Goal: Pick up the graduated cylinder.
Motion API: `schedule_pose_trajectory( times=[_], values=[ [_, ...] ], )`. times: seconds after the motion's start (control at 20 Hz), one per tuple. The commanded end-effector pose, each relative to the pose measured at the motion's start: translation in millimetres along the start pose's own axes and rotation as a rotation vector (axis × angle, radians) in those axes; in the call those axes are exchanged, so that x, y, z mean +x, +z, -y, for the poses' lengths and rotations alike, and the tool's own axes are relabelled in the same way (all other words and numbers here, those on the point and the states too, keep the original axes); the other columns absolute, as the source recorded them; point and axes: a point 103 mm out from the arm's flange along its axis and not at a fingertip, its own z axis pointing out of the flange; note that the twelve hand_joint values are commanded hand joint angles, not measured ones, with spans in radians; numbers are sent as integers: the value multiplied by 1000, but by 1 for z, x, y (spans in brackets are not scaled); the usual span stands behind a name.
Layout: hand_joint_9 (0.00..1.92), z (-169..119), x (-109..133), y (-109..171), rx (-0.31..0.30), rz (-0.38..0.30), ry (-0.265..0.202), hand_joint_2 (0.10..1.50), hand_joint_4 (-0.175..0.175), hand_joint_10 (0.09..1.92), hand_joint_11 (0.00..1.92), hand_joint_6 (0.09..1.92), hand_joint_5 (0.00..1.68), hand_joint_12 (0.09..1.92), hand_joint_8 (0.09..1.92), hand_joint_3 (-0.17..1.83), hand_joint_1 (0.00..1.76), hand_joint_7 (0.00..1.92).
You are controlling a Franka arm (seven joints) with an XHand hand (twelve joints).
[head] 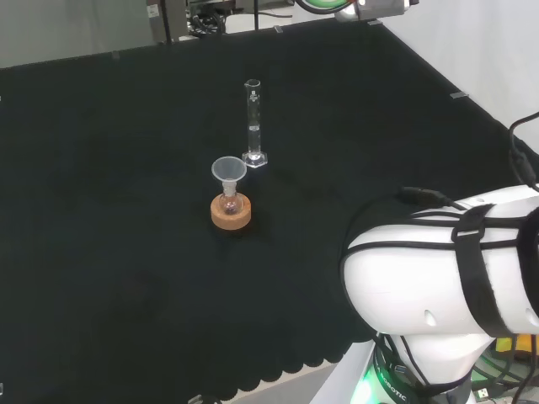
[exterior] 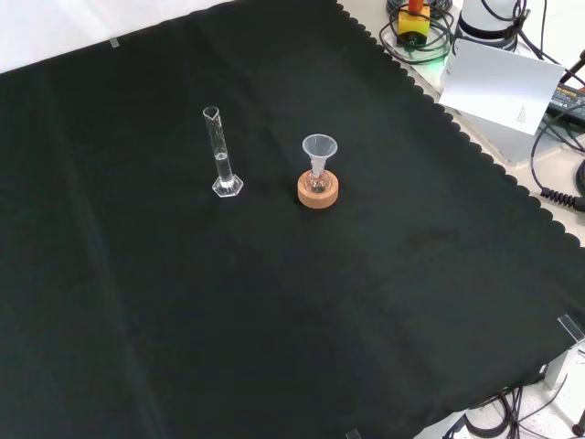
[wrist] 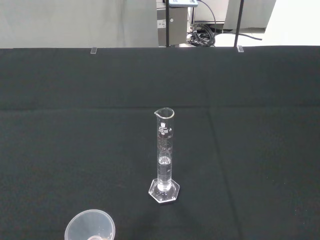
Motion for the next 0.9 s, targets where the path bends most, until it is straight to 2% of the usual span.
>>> schedule_pose_trajectory(
  times=[0.05,0.2,0.45,0.55,0.9],
  values=[
    [405,-1,1,0,-9,7,3,1279,-18,87,15,87,178,1324,339,-8,152,24],
    [359,-1,-1,1,-14,4,18,1352,-9,87,1,87,154,1308,273,26,15,2],
    [355,-5,1,5,-6,18,18,1361,-9,87,0,87,155,1306,267,30,0,0],
    [355,-9,-3,9,5,0,22,1361,-9,87,0,87,156,1306,268,30,0,0],
    [355,-20,-15,31,22,-6,87,1360,-10,87,0,87,161,1308,274,30,0,0]
  ],
)
